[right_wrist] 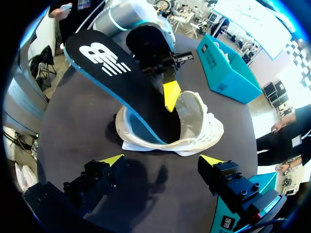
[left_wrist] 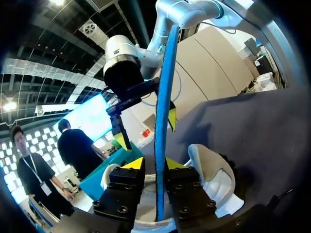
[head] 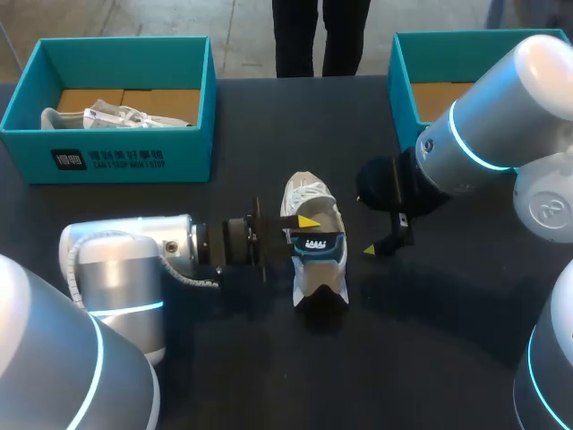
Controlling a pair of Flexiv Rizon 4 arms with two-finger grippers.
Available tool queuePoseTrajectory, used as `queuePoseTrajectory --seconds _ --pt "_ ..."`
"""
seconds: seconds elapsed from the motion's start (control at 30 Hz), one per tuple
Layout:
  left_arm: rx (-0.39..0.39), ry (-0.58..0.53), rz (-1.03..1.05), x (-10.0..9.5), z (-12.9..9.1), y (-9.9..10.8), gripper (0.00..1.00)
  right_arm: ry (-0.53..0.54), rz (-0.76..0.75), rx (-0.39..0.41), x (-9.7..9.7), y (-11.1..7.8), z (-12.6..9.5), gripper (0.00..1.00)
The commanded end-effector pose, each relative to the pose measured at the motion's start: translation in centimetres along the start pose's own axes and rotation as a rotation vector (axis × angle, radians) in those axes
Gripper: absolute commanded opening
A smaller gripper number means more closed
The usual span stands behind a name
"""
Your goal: Take the shoe out of the shoebox, open the shoe tongue, remove and reinsert the insole, then place the shoe into the shoebox
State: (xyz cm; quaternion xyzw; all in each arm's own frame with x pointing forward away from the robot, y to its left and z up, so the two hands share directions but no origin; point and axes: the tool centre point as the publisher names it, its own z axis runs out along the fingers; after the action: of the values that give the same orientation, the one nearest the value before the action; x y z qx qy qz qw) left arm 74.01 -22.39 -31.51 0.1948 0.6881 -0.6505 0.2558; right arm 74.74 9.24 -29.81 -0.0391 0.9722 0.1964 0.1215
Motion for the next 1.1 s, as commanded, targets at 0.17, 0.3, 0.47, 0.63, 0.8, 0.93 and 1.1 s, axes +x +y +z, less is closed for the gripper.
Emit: queuePoseTrajectory --seconds 0.17,0.3,0.47,0.63,0.8,0.93,1.1 --pt "-0.016 0.036 0.006 0.5 -0.7 -0.8 0.00 -0.003 0.000 0.000 0.1 0.0 0.0 1.00" --pt "-0.022 0.049 0.006 0.7 -0.6 -0.3 0.00 -0.003 0.000 0.000 0.1 0.0 0.0 1.00" --pt "-0.031 0.068 0.014 0.7 -0.5 0.8 0.00 -0.003 0.000 0.000 0.1 0.0 0.0 1.00" --pt "-0.049 0.080 0.028 0.4 -0.2 2.1 0.00 -0.003 0.000 0.000 0.1 0.0 0.0 1.00" --pt "-0.054 0.093 0.039 0.4 0.3 2.9 0.00 -0.003 0.000 0.000 0.1 0.0 0.0 1.00" --pt "-0.076 0.102 0.045 0.5 0.4 3.5 0.00 -0.003 0.000 0.000 0.1 0.0 0.0 1.00" --pt "-0.067 0.080 0.032 0.5 0.3 2.6 0.39 -0.003 0.000 0.000 0.1 0.0 0.0 1.00"
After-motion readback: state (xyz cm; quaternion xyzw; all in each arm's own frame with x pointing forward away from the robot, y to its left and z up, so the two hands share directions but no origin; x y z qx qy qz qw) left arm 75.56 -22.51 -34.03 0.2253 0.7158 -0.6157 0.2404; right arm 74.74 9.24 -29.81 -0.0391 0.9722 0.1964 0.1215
